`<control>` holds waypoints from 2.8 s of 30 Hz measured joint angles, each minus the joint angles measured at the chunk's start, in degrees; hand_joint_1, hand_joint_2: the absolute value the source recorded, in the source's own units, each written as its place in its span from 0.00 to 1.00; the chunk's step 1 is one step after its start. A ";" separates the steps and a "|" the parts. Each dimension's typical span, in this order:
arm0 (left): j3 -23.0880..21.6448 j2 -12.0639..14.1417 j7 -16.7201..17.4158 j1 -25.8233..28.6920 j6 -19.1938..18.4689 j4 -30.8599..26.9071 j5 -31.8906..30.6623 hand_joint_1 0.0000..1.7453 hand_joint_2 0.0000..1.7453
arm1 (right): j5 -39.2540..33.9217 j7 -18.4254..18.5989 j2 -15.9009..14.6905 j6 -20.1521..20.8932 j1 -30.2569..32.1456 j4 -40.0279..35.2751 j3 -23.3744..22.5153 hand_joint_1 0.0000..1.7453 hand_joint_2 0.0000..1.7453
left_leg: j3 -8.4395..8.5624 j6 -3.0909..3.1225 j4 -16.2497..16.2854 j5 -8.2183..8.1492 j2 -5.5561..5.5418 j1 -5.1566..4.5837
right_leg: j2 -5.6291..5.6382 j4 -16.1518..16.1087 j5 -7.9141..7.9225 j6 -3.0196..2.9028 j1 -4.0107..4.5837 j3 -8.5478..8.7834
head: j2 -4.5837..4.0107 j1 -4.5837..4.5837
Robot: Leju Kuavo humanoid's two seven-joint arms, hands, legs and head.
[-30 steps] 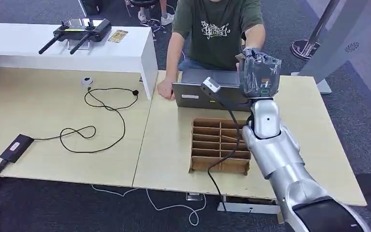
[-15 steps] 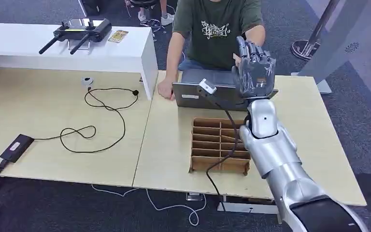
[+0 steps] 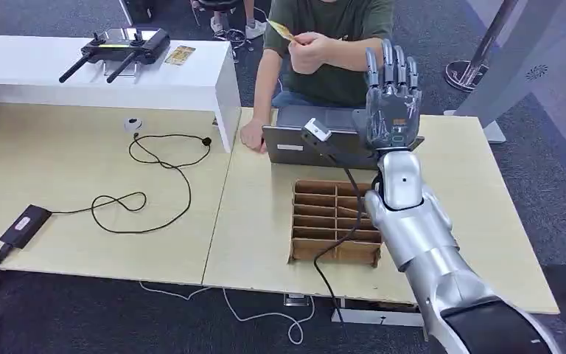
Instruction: Pass the card to the sensor for recognition and then transmit it.
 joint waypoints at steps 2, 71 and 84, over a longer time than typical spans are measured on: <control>-0.20 0.00 0.00 -0.01 0.00 0.00 0.00 0.00 0.00 | 0.02 0.00 0.00 0.00 0.02 -0.09 -0.02 0.00 1.00 | 0.00 0.00 0.00 0.00 0.00 0.00 | 0.00 0.00 0.00 0.00 0.00 0.00 | 0.00 0.00; 0.22 1.20 -0.02 3.05 5.55 0.00 2.14 0.00 0.00 | 0.02 -18.95 7.45 -0.04 55.96 -68.11 -32.28 0.00 1.00 | -0.04 0.00 -0.02 -0.19 -0.09 0.00 | -0.05 -0.06 -0.17 0.00 -0.01 0.01 | 0.00 0.00; 0.24 1.25 -0.52 3.41 5.66 0.00 2.32 0.00 0.00 | 0.02 -26.21 9.16 -0.04 59.67 -71.49 -33.63 0.00 1.00 | -0.02 -0.02 -0.02 -0.21 -0.09 0.00 | -0.05 -0.06 -0.24 -0.02 0.00 0.00 | 0.00 0.02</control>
